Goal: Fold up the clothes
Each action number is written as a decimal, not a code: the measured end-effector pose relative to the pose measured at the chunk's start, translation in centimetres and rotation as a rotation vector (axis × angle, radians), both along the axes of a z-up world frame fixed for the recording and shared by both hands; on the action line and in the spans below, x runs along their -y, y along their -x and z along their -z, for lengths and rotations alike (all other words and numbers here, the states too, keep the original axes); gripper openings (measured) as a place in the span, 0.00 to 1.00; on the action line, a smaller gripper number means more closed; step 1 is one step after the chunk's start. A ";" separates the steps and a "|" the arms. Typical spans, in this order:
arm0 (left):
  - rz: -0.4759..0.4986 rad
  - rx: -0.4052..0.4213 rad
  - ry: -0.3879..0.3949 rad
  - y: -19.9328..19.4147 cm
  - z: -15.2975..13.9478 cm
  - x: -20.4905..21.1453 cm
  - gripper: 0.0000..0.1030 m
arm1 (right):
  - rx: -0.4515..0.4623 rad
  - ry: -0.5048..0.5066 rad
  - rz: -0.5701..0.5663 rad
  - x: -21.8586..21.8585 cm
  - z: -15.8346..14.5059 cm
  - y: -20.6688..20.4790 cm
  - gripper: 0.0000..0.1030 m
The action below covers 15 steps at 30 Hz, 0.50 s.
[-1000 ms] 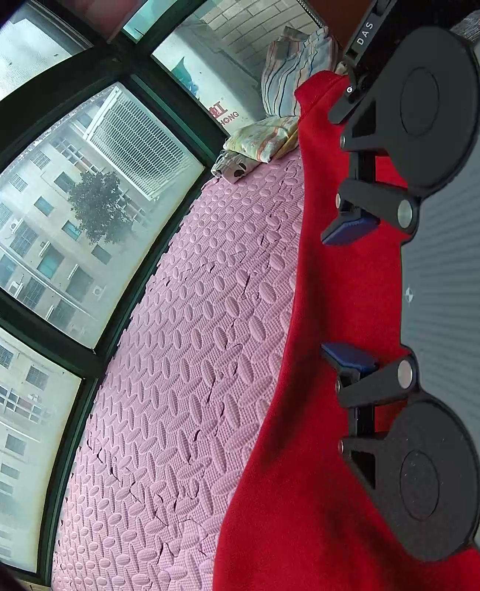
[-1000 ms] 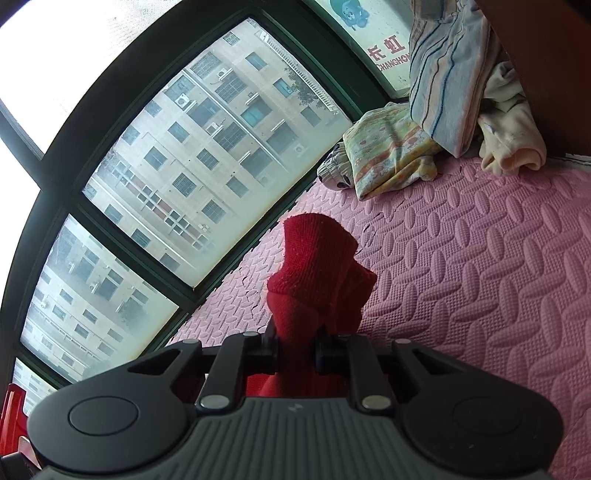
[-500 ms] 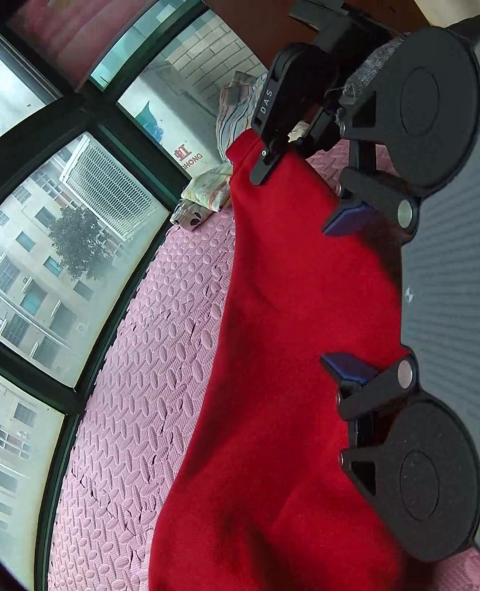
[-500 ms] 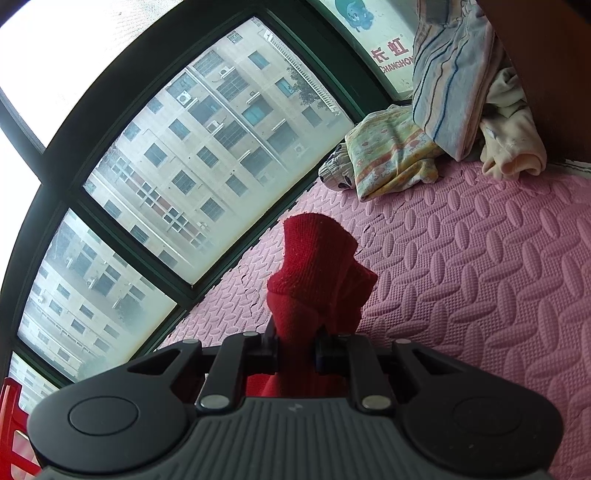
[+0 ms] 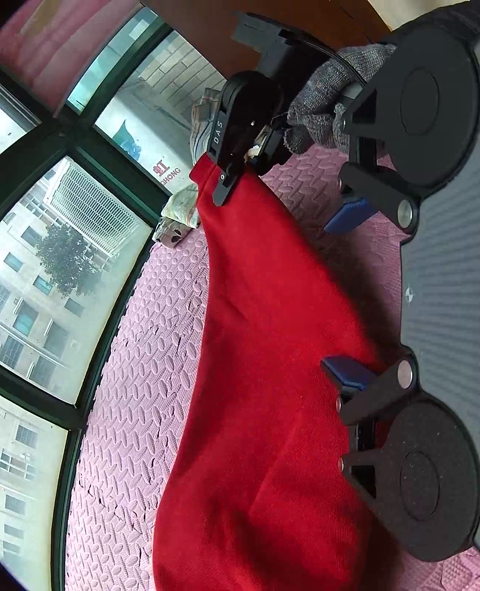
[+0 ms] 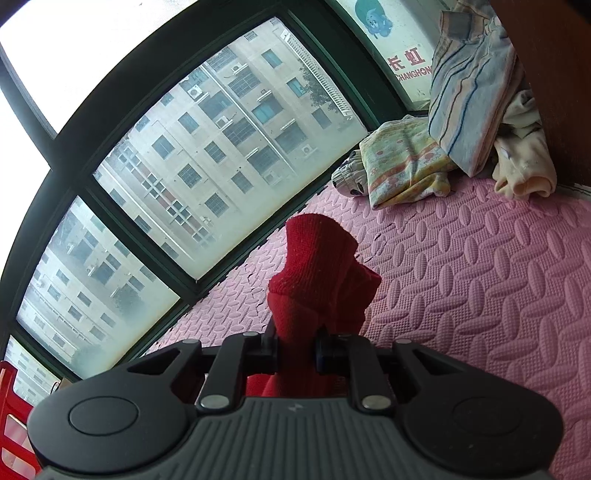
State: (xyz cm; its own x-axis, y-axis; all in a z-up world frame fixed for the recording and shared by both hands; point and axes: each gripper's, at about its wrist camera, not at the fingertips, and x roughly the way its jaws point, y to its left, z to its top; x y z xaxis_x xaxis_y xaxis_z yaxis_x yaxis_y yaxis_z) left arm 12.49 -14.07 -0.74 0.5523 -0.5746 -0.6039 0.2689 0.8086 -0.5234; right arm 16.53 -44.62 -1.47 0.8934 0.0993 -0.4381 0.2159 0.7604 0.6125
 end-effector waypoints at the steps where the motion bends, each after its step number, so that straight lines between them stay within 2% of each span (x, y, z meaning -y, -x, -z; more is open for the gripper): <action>1: -0.007 0.006 0.003 0.2 -0.5 -0.7 0.78 | 0.010 0.011 -0.009 -0.2 -0.4 0.1 0.15; 8: -0.139 0.080 -0.088 1.3 -3.0 -7.3 0.79 | 0.074 0.120 -0.083 -3.0 -3.7 0.5 0.15; 15: -0.312 0.059 -0.153 0.5 -2.4 -13.7 0.80 | 0.150 0.235 -0.180 -8.0 -7.1 1.0 0.15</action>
State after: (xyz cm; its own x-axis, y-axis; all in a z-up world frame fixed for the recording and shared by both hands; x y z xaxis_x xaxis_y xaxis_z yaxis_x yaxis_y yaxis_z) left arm 12.02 -0.36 1.64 0.7234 -0.2775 -0.6322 0.0222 0.9246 -0.3804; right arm 15.49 -36.59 5.67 0.9271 0.1732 -0.3324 -0.0143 0.9025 0.4304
